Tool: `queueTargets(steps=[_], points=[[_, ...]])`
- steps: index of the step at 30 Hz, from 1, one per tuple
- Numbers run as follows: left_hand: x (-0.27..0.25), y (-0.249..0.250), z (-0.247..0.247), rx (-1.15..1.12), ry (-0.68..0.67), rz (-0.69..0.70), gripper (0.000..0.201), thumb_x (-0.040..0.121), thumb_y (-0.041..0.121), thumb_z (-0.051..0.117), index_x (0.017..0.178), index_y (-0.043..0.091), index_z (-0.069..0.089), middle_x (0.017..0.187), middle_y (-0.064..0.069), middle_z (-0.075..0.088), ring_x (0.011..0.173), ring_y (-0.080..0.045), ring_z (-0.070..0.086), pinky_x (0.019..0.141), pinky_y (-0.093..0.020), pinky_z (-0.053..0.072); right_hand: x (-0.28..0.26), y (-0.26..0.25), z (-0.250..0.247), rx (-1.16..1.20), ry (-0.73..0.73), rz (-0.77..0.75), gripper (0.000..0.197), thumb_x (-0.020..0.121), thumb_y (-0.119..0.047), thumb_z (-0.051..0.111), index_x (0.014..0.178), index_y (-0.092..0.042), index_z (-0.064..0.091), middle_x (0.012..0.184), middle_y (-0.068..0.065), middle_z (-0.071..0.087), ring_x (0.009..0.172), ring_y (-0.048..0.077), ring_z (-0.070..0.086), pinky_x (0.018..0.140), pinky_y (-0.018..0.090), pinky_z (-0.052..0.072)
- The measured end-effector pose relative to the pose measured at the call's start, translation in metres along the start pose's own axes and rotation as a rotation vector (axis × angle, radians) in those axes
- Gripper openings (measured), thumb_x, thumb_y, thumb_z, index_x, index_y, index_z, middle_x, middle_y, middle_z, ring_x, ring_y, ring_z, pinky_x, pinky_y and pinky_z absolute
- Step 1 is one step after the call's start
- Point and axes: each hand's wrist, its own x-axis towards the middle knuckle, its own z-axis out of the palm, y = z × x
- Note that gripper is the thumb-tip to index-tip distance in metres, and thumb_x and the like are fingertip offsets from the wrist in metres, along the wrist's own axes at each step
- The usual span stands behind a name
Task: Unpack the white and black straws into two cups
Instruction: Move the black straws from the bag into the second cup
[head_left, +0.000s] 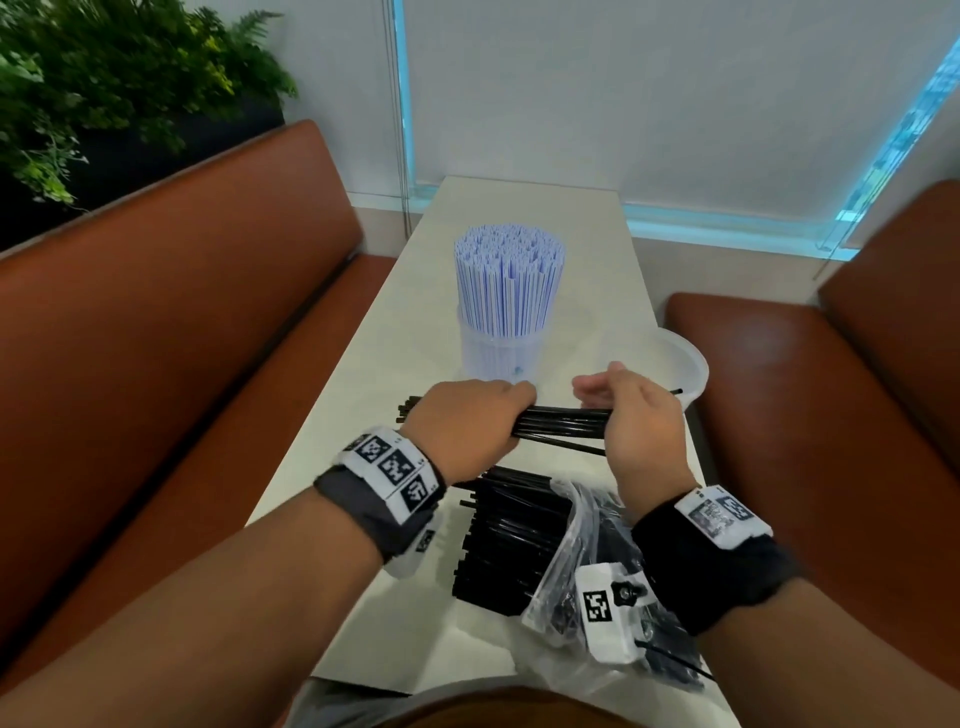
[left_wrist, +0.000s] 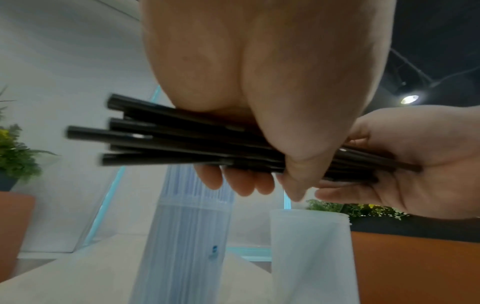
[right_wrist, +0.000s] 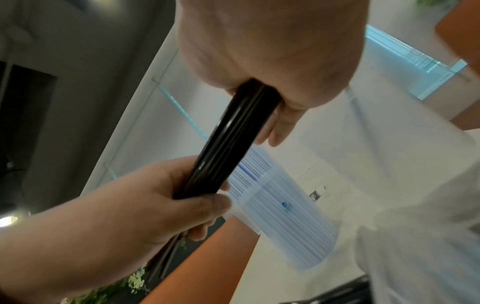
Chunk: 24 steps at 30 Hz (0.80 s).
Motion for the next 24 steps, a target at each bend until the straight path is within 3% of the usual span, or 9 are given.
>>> queueTargets(steps=[3,6,9,11,13,16,19,22,24], points=[[0.012,0.016,-0.002,-0.016,0.042,0.024,0.025,0.093,0.036,0.059,0.113,0.027,0.049,0.085,0.005,0.059,0.074,-0.022,0.061,0.054,-0.031,0.033,0.001,-0.005,0.004,0.064,-0.045,0.044,0.044,0.102,-0.036,0.048,0.08,-0.014,0.079,0.085,0.006,0.078,0.086,0.02,0.074,0.082,0.034,0.057],[0.022,0.012,-0.015,-0.253,0.112,-0.09,0.008,0.097,0.035,0.057,0.1,0.029,0.054,0.078,0.009,0.054,0.077,-0.022,0.062,0.055,-0.031,0.033,0.008,-0.012,-0.001,0.294,0.029,0.174,0.048,0.104,-0.043,0.042,0.087,-0.012,0.074,0.091,0.005,0.078,0.092,0.023,0.074,0.081,0.033,0.056],[0.03,0.013,-0.04,-1.08,0.384,-0.231,0.008,0.094,0.024,0.068,0.09,0.027,0.061,0.073,0.008,0.064,0.069,-0.015,0.065,0.067,-0.03,0.052,0.011,-0.012,-0.01,0.451,0.047,0.384,0.047,0.105,-0.046,0.041,0.101,-0.009,0.069,0.102,0.01,0.078,0.097,0.025,0.074,0.087,0.037,0.056],[0.036,0.02,-0.061,-1.616,0.619,-0.161,0.014,0.091,0.011,0.068,0.085,0.024,0.067,0.073,0.001,0.066,0.069,-0.019,0.066,0.074,-0.033,0.056,0.011,-0.01,-0.008,0.5,0.003,0.486,0.05,0.105,-0.048,0.039,0.11,-0.007,0.067,0.112,0.014,0.075,0.104,0.028,0.072,0.093,0.041,0.054],[0.046,0.027,-0.071,-1.878,0.757,-0.1,0.022,0.092,0.003,0.065,0.085,0.023,0.068,0.072,-0.002,0.064,0.068,-0.02,0.063,0.075,-0.033,0.056,0.01,-0.014,-0.003,0.584,-0.038,0.545,0.053,0.105,-0.05,0.038,0.118,-0.005,0.063,0.121,0.017,0.07,0.112,0.032,0.068,0.1,0.047,0.051],[0.056,0.039,-0.067,-1.944,0.744,-0.153,0.018,0.093,-0.002,0.061,0.088,0.016,0.061,0.071,-0.005,0.061,0.069,-0.023,0.06,0.076,-0.036,0.054,0.009,-0.023,0.006,0.744,-0.112,0.565,0.057,0.106,-0.049,0.038,0.126,0.001,0.058,0.126,0.024,0.066,0.115,0.039,0.066,0.102,0.053,0.05],[0.059,0.041,-0.059,-1.934,0.695,-0.205,0.017,0.095,-0.002,0.06,0.088,0.013,0.059,0.07,-0.007,0.061,0.07,-0.025,0.061,0.078,-0.038,0.054,0.011,-0.029,0.006,0.782,-0.147,0.557,0.057,0.108,-0.044,0.036,0.13,0.005,0.055,0.128,0.028,0.064,0.118,0.04,0.064,0.099,0.051,0.053],[0.062,0.038,-0.059,-1.952,0.731,-0.228,0.014,0.092,0.001,0.062,0.086,0.013,0.059,0.071,-0.006,0.06,0.069,-0.022,0.061,0.075,-0.034,0.055,0.015,-0.03,0.003,0.718,-0.151,0.528,0.055,0.107,-0.043,0.038,0.129,0.004,0.056,0.129,0.026,0.063,0.118,0.038,0.064,0.102,0.05,0.051],[0.064,0.039,-0.056,-1.919,0.69,-0.25,0.01,0.091,0.005,0.063,0.087,0.013,0.058,0.072,-0.006,0.06,0.07,-0.023,0.061,0.077,-0.035,0.054,0.014,-0.029,0.004,0.571,-0.213,0.45,0.048,0.103,-0.04,0.048,0.122,0.001,0.063,0.122,0.022,0.068,0.114,0.034,0.067,0.102,0.048,0.051]])
